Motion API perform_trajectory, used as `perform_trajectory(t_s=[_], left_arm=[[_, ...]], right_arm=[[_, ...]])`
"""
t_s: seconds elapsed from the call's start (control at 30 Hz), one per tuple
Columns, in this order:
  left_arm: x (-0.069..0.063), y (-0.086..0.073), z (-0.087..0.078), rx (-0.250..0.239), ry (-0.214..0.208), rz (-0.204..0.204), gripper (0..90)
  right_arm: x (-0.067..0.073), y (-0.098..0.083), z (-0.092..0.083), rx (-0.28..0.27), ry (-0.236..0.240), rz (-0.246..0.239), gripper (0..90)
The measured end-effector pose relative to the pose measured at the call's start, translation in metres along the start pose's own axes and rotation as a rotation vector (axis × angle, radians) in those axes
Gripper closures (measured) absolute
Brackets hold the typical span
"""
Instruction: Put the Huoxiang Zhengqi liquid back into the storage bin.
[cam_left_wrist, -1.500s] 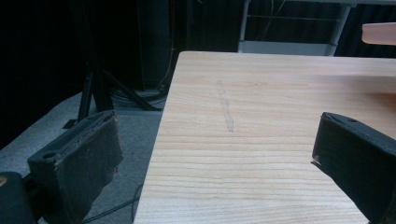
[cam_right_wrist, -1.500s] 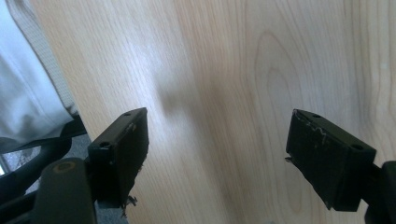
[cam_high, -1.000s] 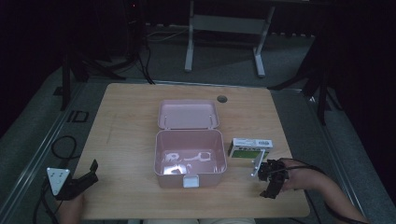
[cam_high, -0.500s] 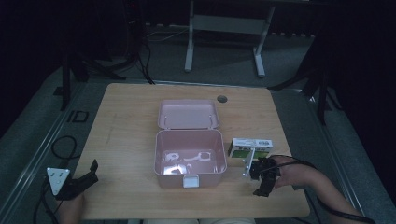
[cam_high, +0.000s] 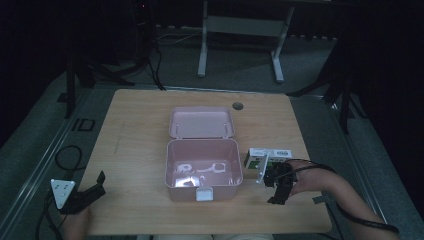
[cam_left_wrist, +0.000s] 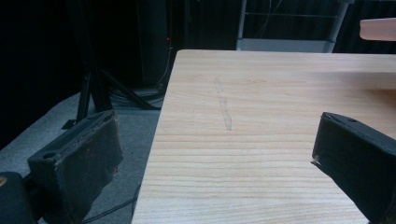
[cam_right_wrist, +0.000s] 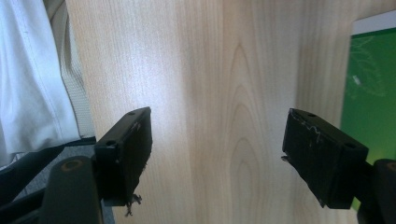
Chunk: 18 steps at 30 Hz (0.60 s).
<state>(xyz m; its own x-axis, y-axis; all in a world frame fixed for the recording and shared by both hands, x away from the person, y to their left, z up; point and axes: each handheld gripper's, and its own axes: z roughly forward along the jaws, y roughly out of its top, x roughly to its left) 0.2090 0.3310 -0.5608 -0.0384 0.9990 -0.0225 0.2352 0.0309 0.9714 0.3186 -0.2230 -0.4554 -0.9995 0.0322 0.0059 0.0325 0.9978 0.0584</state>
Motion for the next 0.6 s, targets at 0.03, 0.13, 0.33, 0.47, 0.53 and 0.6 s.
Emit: perform_trajectory(t_s=[0.03,0.13,0.33,0.47,0.53,0.6], left_arm=[[0.000,0.000,0.000,0.000,0.000,0.000,1.6],[0.000,0.000,0.000,0.001,0.000,0.000,1.6],[0.000,0.000,0.000,0.002,-0.001,0.000,1.6],[0.000,0.000,0.000,0.003,-0.001,0.000,1.6],[0.000,0.000,0.000,0.004,-0.002,0.002,1.6],[0.000,0.000,0.000,0.005,-0.002,0.001,1.6]], right_arm=[[-0.001,0.000,-0.002,0.000,-0.008,-0.008,23.8],[-0.004,0.000,-0.009,-0.010,-0.018,-0.018,24.9],[-0.012,0.001,-0.020,-0.003,-0.034,-0.018,26.5],[-0.019,0.002,-0.028,-0.007,-0.042,-0.013,26.5],[-0.023,0.003,-0.032,-0.002,-0.055,-0.012,26.6],[-0.027,0.004,-0.035,0.004,-0.059,-0.012,26.6]])
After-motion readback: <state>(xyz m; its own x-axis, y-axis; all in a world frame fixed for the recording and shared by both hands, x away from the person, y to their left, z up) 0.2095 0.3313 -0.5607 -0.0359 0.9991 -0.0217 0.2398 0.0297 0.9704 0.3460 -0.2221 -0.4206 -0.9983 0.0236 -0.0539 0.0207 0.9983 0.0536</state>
